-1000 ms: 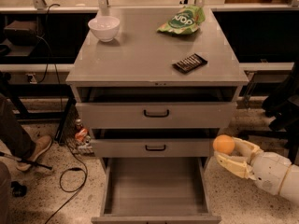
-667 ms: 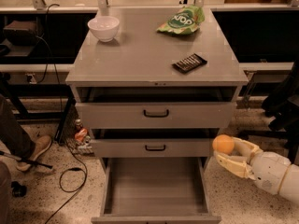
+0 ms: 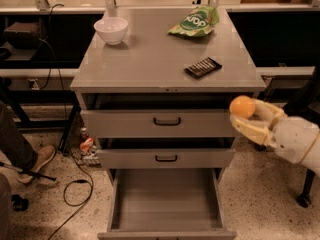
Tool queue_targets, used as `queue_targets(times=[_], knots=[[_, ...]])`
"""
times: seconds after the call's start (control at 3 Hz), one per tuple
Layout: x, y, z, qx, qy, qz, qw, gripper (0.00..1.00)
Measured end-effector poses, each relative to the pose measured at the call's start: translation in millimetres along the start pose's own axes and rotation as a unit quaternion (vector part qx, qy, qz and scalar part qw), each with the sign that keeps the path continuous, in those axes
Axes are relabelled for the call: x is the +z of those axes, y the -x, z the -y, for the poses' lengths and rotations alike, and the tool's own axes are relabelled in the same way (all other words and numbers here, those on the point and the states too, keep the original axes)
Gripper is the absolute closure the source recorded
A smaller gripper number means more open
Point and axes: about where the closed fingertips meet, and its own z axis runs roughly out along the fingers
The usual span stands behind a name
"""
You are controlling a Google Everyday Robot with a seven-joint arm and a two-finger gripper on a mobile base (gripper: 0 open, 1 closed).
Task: Pick orange from bottom drawer and place on counter
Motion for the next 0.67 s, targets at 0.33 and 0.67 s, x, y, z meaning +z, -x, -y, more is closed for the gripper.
queue_targets(times=[0.33,0.67], knots=[[47,65,12,-0.043,0.002,0.011,0.9990,1.00],[104,104,14,-0.077,0.027,-0.026,0.9963,1.00]])
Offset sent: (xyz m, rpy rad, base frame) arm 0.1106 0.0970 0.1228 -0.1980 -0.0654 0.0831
